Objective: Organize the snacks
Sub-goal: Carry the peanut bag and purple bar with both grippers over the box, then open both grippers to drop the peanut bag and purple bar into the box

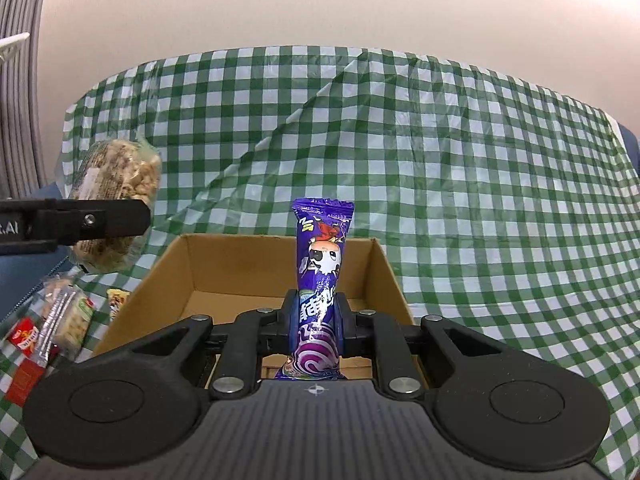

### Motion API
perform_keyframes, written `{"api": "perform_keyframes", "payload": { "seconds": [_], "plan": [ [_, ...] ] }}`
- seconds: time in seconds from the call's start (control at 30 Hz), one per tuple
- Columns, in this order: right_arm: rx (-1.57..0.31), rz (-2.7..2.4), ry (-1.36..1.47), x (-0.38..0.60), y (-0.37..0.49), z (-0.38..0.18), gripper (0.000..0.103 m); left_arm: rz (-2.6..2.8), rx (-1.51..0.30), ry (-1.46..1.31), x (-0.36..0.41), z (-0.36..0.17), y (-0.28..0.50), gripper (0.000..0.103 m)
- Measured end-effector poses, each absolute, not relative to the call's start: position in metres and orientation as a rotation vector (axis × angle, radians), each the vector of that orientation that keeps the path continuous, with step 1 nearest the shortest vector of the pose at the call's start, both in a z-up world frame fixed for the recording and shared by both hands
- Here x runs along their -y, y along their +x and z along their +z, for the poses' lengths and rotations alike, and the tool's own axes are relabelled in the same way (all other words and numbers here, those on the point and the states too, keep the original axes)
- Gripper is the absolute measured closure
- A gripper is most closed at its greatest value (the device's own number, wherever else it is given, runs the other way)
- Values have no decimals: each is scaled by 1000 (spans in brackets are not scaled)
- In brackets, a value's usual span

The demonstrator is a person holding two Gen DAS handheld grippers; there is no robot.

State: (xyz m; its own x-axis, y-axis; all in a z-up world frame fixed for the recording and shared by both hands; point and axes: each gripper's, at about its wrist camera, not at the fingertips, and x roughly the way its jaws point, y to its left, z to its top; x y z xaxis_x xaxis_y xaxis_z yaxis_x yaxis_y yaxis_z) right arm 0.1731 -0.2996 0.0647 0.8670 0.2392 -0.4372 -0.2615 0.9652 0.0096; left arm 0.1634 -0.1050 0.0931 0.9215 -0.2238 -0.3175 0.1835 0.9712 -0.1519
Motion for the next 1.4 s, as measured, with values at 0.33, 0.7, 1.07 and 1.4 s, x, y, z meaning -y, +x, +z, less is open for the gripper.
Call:
{"api": "perform_keyframes", "payload": {
  "seconds": [0.33,0.7,1.07,1.4],
  "plan": [
    [-493,215,-49,292,187,62,85,-200,-426,-152,110,78,189,20],
    [-504,208,-66,289,184,63,85,-205,-467,-144,115,71,194,19],
    [-503,223,-78,290,185,64,85,-202,-473,-148,115,69,195,19],
    [-504,227,-83,291,184,66,85,-202,-467,-156,115,70,195,19]
  ]
}}
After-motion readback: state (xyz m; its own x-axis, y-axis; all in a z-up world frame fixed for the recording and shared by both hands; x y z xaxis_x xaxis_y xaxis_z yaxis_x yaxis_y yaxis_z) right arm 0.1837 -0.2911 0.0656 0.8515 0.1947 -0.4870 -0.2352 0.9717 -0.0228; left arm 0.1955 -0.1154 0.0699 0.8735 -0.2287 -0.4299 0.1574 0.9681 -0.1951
